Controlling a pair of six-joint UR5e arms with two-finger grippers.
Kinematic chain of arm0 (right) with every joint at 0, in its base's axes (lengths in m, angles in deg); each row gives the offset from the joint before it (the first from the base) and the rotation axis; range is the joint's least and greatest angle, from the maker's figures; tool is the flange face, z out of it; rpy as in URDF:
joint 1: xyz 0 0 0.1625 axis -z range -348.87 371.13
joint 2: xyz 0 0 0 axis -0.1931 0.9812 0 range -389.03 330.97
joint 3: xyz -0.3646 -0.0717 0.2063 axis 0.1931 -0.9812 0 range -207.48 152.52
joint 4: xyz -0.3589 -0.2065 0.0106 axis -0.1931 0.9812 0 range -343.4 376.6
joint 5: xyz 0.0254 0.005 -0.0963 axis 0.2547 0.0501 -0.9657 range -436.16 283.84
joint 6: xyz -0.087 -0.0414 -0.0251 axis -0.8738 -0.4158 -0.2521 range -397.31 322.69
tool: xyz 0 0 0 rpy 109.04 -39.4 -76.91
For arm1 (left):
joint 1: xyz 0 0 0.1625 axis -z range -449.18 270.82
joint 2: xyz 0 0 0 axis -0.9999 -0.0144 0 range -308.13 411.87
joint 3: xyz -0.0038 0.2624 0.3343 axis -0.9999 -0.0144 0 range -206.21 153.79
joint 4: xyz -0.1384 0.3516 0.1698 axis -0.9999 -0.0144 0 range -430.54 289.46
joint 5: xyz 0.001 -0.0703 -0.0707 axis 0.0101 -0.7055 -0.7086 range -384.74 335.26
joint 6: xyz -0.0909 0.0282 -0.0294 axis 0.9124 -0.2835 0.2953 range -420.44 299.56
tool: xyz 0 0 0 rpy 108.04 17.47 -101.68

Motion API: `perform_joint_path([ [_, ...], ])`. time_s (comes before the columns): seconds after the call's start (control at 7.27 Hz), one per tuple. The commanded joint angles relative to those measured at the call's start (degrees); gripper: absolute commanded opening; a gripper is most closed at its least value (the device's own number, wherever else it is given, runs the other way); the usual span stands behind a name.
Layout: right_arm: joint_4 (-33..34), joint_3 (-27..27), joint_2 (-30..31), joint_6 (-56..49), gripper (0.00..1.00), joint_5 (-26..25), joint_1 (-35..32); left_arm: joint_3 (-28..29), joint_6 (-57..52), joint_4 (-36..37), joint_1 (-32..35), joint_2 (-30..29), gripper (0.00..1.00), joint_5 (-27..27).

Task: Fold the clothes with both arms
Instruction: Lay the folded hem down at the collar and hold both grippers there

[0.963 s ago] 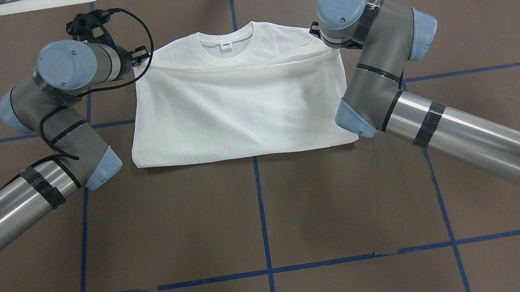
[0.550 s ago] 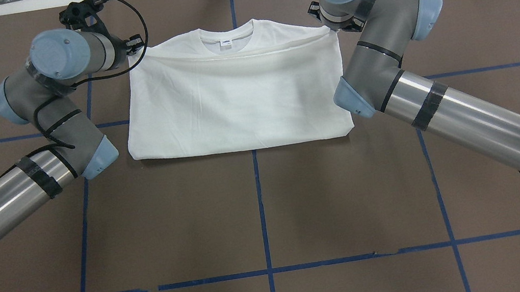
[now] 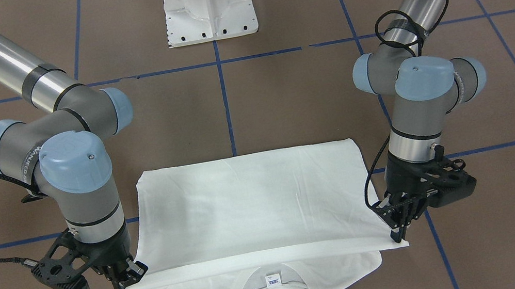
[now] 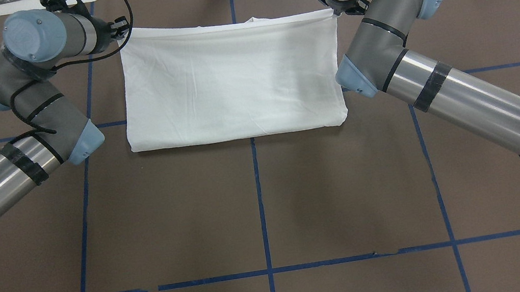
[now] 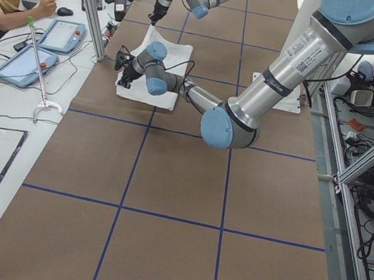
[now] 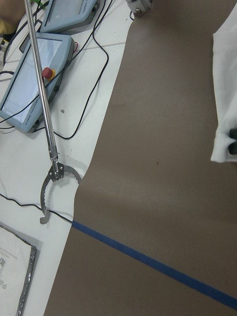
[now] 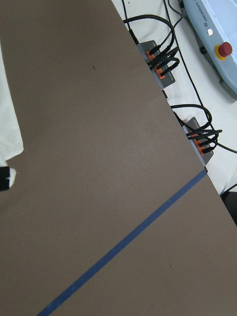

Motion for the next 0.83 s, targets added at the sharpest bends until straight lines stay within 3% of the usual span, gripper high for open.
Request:
perform_joint_path([
  [0.0, 0.0, -2.5, -1.5, 0.0, 0.00, -0.2, 1.2, 0.4, 0.0, 0.1, -0.1, -0.2, 0.00, 0.0],
  [0.41, -0.1, -3.0, -1.2, -0.2, 0.00, -0.5, 2.1, 2.0, 0.2, 0.0, -1.0, -0.4, 0.14, 0.3],
  [0.69, -0.1, -3.2, -1.1, -0.3, 0.00, -0.6, 2.0, 4.4, 0.2, -0.1, -1.1, -1.8, 0.18, 0.3],
])
